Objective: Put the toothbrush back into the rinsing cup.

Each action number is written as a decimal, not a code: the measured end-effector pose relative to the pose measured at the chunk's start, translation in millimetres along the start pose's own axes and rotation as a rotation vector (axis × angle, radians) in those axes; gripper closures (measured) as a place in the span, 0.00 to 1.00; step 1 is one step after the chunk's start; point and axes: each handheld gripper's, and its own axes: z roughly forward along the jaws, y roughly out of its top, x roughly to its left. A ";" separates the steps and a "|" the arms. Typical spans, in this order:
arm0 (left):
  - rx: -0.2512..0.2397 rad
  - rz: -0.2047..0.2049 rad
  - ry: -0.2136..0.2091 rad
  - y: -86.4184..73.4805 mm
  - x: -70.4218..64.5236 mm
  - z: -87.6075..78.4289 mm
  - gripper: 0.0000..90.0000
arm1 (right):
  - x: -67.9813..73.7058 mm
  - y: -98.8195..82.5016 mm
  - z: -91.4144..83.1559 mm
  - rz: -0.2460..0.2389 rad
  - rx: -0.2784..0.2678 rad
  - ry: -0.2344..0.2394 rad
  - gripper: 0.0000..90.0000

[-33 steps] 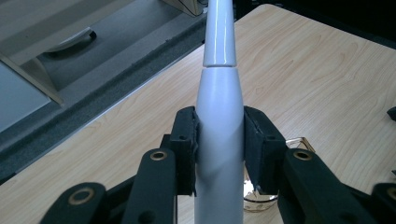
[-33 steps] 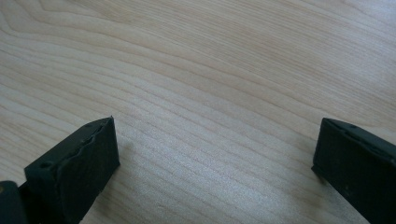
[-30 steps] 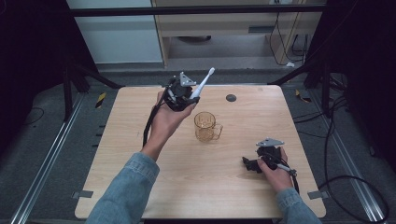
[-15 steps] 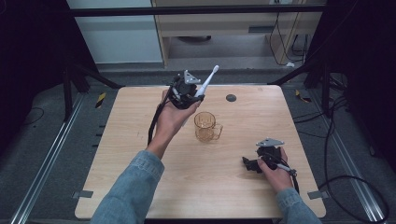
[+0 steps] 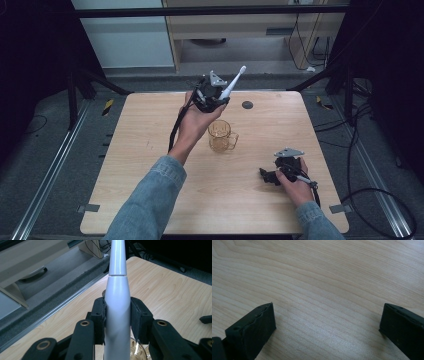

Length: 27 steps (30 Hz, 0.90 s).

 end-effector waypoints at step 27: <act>-0.047 -0.023 -0.008 12.1 1.6 8.4 0.74 | 0.0 0.0 0.1 0.001 -0.001 0.001 0.00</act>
